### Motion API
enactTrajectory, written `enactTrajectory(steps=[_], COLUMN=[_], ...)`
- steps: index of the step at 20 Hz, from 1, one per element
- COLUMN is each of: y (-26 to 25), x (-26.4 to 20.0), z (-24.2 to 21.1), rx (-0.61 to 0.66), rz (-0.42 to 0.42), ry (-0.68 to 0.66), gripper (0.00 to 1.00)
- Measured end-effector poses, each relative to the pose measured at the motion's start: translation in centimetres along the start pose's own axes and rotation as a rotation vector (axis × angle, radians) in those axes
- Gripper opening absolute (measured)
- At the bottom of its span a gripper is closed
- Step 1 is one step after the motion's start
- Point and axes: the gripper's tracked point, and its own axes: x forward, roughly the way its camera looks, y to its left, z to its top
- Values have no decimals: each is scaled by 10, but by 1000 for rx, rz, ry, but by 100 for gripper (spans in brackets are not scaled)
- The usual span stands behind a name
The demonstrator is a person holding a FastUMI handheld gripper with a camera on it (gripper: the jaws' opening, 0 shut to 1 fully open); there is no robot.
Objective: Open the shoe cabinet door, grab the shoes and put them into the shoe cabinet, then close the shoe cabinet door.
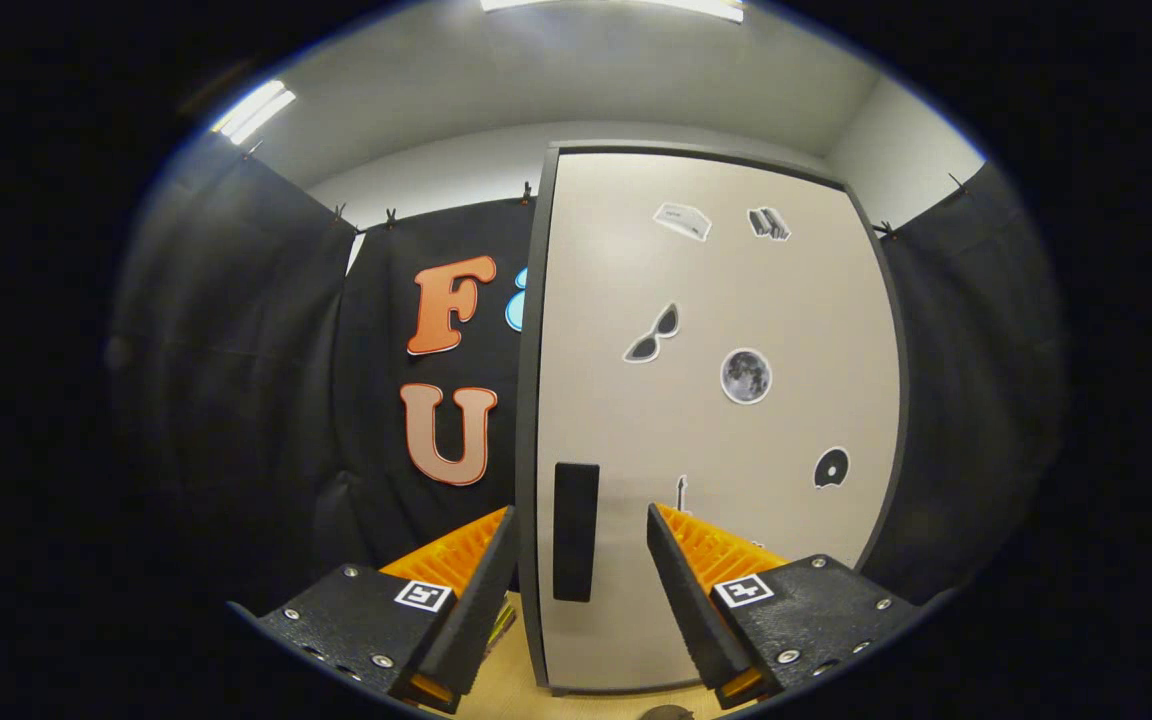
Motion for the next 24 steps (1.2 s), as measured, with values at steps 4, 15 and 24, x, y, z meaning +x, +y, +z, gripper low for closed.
enactTrajectory(steps=[4,15,24], y=[1,10,9], x=[31,75,73], z=[-19,-47,-52], rx=[-4,-26,16], rz=[6,-5,-42], ry=[17,53,117], gripper=[75,42,25])
